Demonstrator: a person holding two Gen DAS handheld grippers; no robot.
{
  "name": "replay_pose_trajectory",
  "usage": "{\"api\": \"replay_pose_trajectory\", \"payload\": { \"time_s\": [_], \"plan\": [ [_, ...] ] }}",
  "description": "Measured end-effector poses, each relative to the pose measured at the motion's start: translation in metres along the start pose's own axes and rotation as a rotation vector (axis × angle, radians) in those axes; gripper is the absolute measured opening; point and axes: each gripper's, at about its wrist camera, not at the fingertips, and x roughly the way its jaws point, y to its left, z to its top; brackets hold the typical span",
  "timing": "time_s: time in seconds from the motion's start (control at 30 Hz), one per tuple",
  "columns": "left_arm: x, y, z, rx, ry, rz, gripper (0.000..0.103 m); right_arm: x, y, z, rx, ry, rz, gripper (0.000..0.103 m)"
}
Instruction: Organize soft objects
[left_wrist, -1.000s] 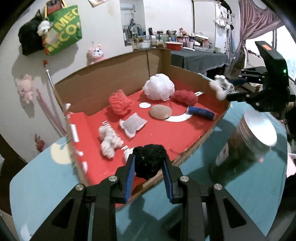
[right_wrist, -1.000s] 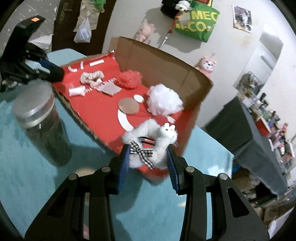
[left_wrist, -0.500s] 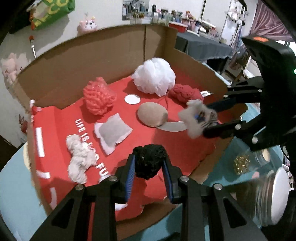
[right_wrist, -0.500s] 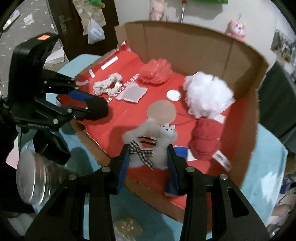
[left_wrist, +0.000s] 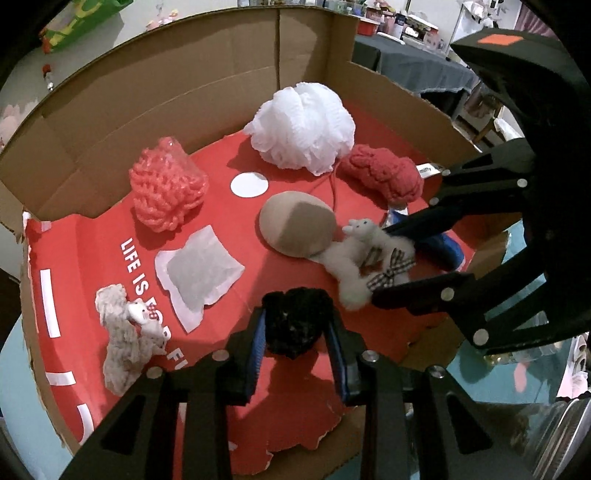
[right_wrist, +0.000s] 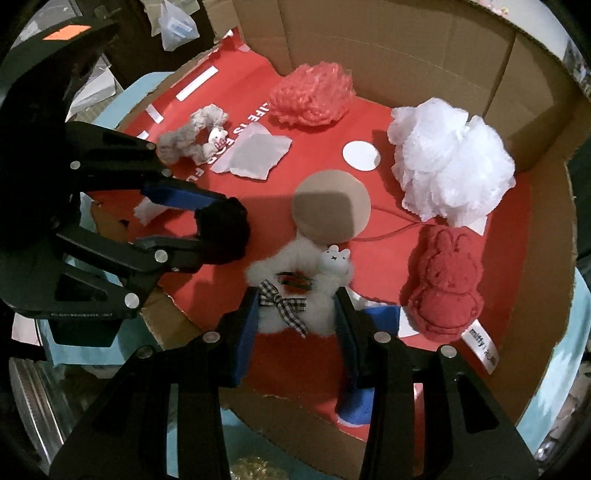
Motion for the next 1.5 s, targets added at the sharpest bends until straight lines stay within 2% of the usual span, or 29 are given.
{"api": "replay_pose_trajectory", "payload": {
  "time_s": [0.13, 0.33, 0.4, 0.53, 0.67, 0.7, 0.77, 1.0, 1.1, 1.33, 1.5],
  "plan": [
    [0.001, 0.001, 0.0, 0.0, -0.002, 0.0, 0.033, 0.001, -0.001, -0.002, -0.001, 0.013, -0.007, 0.039],
    [0.005, -0.005, 0.002, 0.009, -0.009, 0.015, 0.039, 0.005, 0.0, -0.005, -0.01, 0.029, -0.023, 0.041],
    [0.002, -0.006, 0.0, 0.01, -0.023, 0.02, 0.046, 0.007, 0.001, -0.006, -0.014, 0.033, -0.029, 0.042],
    [-0.006, -0.006, -0.003, 0.004, -0.057, 0.03, 0.055, 0.005, 0.003, -0.006, -0.016, 0.019, -0.05, 0.053],
    [-0.019, -0.004, -0.008, -0.021, -0.098, 0.044, 0.068, 0.004, 0.004, -0.004, 0.006, 0.006, -0.068, 0.056],
    [-0.025, -0.003, -0.01, -0.032, -0.112, 0.048, 0.073, 0.002, 0.003, -0.004, 0.013, 0.002, -0.07, 0.057],
    [-0.034, -0.002, -0.013, -0.054, -0.134, 0.056, 0.079, -0.003, 0.001, -0.003, 0.028, -0.011, -0.082, 0.067],
    [-0.061, 0.006, -0.024, -0.183, -0.202, 0.105, 0.096, -0.035, 0.005, -0.01, 0.114, -0.082, -0.122, 0.075],
    [-0.07, 0.011, -0.031, -0.247, -0.223, 0.124, 0.097, -0.047, 0.006, -0.02, 0.188, -0.109, -0.152, 0.077],
    [-0.066, 0.015, -0.047, -0.353, -0.212, 0.161, 0.098, -0.052, 0.001, -0.039, 0.359, -0.141, -0.216, 0.078],
    [-0.059, 0.011, -0.053, -0.368, -0.196, 0.203, 0.098, -0.047, 0.001, -0.049, 0.415, -0.149, -0.204, 0.078]
  ]
}}
